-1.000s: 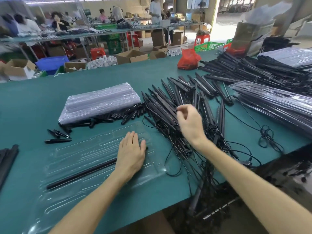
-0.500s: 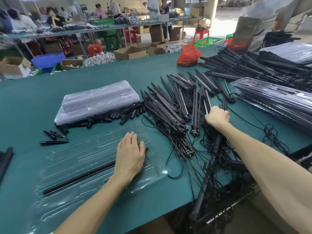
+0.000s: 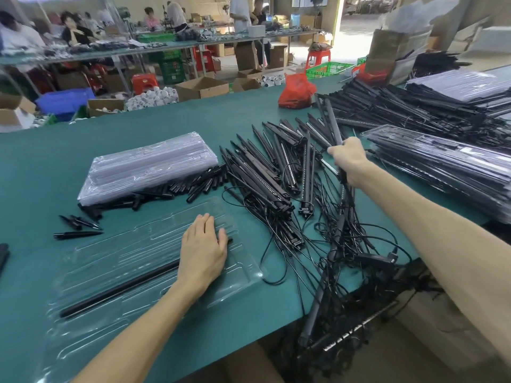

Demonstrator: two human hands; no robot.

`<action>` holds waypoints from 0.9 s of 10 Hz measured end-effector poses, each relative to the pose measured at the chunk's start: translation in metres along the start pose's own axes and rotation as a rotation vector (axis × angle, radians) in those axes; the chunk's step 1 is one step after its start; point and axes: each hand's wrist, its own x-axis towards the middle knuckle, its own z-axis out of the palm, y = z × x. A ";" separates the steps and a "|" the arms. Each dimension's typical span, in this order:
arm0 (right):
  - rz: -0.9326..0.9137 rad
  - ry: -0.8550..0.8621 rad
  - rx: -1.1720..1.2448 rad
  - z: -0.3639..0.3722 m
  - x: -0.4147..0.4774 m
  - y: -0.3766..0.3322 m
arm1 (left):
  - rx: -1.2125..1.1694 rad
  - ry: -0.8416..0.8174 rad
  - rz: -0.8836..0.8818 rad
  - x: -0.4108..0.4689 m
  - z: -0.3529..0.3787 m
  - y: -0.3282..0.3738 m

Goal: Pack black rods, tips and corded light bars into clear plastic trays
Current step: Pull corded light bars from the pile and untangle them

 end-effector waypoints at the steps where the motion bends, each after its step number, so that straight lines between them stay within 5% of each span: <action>1: 0.016 -0.022 -0.054 0.008 -0.008 -0.014 | -0.005 -0.001 0.004 -0.001 -0.001 0.000; 2: 0.006 0.007 -0.232 0.012 -0.019 -0.020 | -0.010 0.003 0.005 -0.002 -0.002 -0.001; 4: 0.265 -0.197 0.299 -0.003 -0.032 -0.010 | -0.030 0.005 0.000 -0.003 -0.002 -0.001; 9: 0.281 -0.509 0.671 -0.022 -0.082 -0.016 | -0.047 0.027 0.034 -0.003 -0.003 0.000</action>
